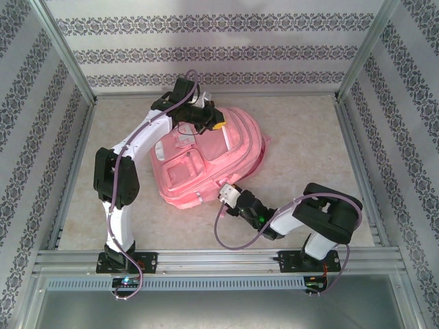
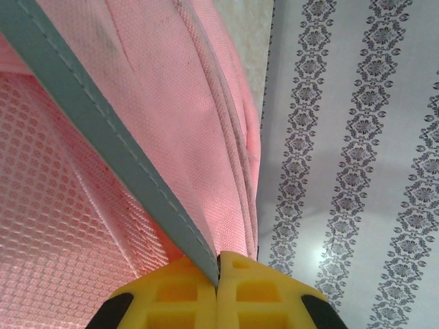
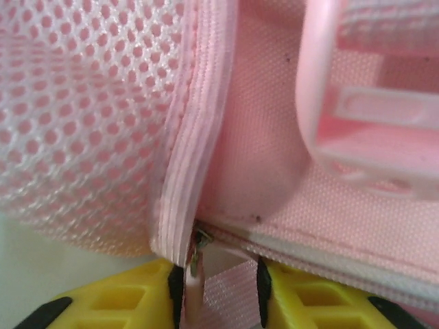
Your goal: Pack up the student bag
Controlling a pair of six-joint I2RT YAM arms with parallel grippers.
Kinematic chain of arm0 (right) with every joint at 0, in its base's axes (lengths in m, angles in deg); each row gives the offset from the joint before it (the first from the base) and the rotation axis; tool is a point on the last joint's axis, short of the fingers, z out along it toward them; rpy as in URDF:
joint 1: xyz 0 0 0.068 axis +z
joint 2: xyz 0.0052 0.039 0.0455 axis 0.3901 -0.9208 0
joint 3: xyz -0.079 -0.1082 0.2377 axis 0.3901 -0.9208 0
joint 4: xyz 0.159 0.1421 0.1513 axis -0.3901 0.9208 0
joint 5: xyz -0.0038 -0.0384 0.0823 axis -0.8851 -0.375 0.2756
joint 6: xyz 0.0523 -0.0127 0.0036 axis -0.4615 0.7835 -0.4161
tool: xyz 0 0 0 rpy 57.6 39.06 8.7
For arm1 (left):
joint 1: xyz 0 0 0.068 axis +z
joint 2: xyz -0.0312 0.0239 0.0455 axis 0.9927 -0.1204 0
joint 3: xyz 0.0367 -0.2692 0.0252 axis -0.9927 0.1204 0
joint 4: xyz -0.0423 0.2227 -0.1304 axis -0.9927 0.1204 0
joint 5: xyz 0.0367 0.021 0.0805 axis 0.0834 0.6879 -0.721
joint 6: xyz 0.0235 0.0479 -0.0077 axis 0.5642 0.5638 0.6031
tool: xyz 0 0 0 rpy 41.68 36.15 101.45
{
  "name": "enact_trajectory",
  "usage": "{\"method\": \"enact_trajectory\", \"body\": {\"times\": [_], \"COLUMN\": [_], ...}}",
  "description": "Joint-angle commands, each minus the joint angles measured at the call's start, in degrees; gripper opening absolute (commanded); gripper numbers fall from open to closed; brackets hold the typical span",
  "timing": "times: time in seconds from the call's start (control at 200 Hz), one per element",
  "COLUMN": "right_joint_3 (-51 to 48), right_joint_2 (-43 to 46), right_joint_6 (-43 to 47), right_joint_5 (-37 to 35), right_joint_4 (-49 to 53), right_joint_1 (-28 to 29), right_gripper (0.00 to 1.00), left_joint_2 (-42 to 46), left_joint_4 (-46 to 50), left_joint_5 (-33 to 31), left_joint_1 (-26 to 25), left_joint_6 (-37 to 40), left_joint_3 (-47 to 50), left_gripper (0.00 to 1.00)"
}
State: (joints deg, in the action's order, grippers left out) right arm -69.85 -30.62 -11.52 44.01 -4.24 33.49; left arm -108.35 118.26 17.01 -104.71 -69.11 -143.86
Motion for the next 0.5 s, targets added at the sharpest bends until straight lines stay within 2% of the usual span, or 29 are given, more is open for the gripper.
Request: {"method": "enact_trajectory", "body": {"times": [0.0,0.285,0.495], "right_joint_3": [1.6,1.9,2.0], "right_joint_2": [-2.0,-5.7,-6.4], "right_joint_6": [-2.0,-4.3,-4.9], "right_joint_5": [-0.5,-1.0,-0.5], "right_joint_4": [-2.6,-4.1,-5.8], "right_joint_1": [-0.6,-1.2,-2.1], "right_gripper": [0.3,0.16,0.14], "left_joint_2": [3.7,4.0,4.3], "left_joint_4": [-3.9,-4.4,-4.0], "left_joint_5": [2.5,2.2,1.8], "left_joint_1": [0.7,0.7,0.7], "left_joint_6": [-0.8,-1.3,-1.1], "left_joint_3": [0.1,1.0,1.5], "left_gripper": [0.0,0.0,0.0]}}
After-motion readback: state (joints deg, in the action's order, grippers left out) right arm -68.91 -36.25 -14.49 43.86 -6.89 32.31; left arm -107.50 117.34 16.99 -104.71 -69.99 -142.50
